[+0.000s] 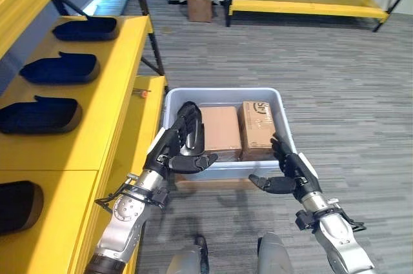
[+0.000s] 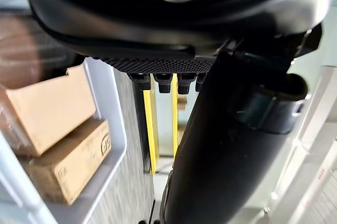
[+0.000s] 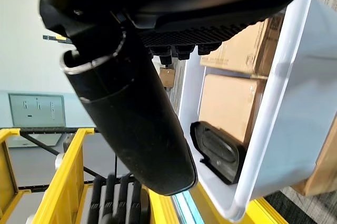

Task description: Move parts from the plastic box to the shelf.

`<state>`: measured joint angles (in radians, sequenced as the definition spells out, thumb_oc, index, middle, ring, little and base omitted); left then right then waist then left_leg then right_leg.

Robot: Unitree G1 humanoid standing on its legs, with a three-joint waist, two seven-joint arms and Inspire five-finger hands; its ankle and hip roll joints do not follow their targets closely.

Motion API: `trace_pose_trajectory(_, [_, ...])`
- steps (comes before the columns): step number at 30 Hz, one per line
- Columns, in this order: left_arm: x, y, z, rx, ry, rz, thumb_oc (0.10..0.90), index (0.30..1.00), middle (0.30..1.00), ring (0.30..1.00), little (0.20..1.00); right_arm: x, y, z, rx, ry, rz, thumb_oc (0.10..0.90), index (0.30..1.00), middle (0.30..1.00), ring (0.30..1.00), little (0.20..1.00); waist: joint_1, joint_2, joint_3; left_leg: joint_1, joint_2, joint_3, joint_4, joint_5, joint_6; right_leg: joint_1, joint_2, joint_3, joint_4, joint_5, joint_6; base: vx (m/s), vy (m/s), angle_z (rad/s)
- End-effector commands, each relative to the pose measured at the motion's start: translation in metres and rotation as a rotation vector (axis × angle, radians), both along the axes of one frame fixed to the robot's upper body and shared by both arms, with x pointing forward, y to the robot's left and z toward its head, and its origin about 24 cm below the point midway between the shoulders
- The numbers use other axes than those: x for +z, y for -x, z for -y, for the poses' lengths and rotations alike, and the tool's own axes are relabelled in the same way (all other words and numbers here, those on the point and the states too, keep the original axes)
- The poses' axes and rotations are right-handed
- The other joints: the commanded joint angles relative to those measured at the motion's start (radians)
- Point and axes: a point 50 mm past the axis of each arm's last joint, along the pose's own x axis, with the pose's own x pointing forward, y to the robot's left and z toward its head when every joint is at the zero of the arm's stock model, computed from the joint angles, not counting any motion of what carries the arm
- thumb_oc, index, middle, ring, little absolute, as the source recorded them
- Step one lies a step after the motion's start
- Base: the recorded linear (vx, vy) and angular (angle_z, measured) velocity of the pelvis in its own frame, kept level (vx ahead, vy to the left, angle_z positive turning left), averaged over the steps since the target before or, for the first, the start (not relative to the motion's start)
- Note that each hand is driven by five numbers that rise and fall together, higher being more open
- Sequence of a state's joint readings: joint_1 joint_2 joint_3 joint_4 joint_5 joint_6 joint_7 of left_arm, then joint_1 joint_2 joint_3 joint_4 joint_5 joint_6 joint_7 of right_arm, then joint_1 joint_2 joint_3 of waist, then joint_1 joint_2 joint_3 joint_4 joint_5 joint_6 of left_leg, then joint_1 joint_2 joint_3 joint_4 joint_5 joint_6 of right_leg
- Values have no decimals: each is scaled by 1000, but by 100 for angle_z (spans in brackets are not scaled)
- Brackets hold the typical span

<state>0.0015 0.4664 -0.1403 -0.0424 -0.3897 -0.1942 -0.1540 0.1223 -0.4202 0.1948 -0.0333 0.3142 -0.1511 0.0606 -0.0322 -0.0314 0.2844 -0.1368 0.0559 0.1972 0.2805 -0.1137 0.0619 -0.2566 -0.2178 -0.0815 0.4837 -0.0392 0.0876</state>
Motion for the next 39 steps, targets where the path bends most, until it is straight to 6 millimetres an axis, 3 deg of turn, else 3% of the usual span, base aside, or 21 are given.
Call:
trace_pose_trajectory(1, [47,6,9,-123,60,216,900,1000,1000,1000,1000,45,-17,-6,64,-19,234,900,1000,1000,1000,1000,-36,-21,-20,205,11,-59,-280,18,-16,-7,50,-59,-454,159,51,356,-243,-32])
trace_pose_trajectory(2, [47,6,10,-127,57,218,900,1000,1000,1000,1000,45,-17,-5,64,-20,233,900,1000,1000,1000,1000,-36,-17,-17,216,14,-62,-284,14,-14,-21,50,-56,-448,175,55,403,-308,-19])
trace_pose_trajectory(3, [46,10,14,-145,59,224,900,1000,1000,1000,1000,45,-15,-6,72,-28,233,900,1000,1000,1000,1000,-46,-19,-18,228,10,-74,-292,0,-7,-23,62,-10,-469,167,60,341,-278,-2])
trace_pose_trajectory(6, [40,13,23,-172,57,216,900,1000,1000,1000,1000,37,-11,-6,66,-18,189,900,1000,1000,1000,1000,-71,-39,-45,247,-13,-88,-281,-35,-12,49,57,39,-479,208,68,358,-254,52])
trace_pose_trajectory(13, [34,19,20,-156,115,186,900,1000,1000,1000,1000,31,-3,-3,83,32,146,900,1000,1000,1000,1000,-101,-20,-67,286,31,-59,-273,-30,-45,110,74,38,-410,112,37,248,-122,45])
trace_pose_trajectory(17, [36,15,22,-153,130,199,900,1000,1000,1000,1000,34,-7,-3,91,58,163,900,1000,1000,1000,1000,-109,-12,-52,266,55,-58,-246,-26,-57,82,83,41,-350,74,19,94,-104,0])
trace_pose_trajectory(26, [41,11,27,-154,126,207,900,1000,1000,1000,1000,55,-13,4,102,159,292,900,1000,1000,1000,1000,-134,18,-25,239,93,-41,-197,-20,-89,45,102,45,-294,27,-23,76,-144,1])
trace_pose_trajectory(30, [41,9,27,-155,119,199,900,1000,1000,1000,1000,78,-17,10,83,210,409,900,1000,1000,1000,1000,-136,34,-23,154,105,13,17,58,-110,77,106,5,-311,6,-68,17,-188,10])
trace_pose_trajectory(32, [42,6,30,-163,132,196,900,1000,1000,1000,1000,90,-21,11,58,221,471,900,1000,1000,1000,1000,-115,38,-3,29,67,-12,172,74,-111,112,107,-6,-328,-3,-82,15,-140,66])
trace_pose_trajectory(34, [41,5,28,-154,139,194,900,1000,1000,1000,1000,97,-27,9,46,213,496,900,1000,1000,1000,1000,-97,46,7,-15,51,-22,133,77,-107,128,109,-6,-332,-10,-75,75,15,60])
trace_pose_trajectory(35, [39,7,26,-145,144,191,900,1000,1000,1000,1000,101,-29,6,47,214,506,900,1000,1000,1000,1000,-81,53,15,-22,53,-20,26,94,-108,149,113,-5,-334,-23,-66,92,86,14])
trace_pose_trajectory(36, [39,8,25,-144,144,190,900,1000,1000,1000,1000,101,-29,6,47,213,507,900,1000,1000,1000,1000,-78,53,14,-24,52,-18,5,103,-108,151,113,-4,-337,-21,-66,148,127,12])
trace_pose_trajectory(39, [30,17,17,-136,144,169,900,1000,1000,1000,1000,100,-22,7,44,180,488,900,1000,1000,1000,1000,-44,59,8,-66,136,-46,-250,261,-155,244,125,-20,-371,-54,-66,233,133,23])
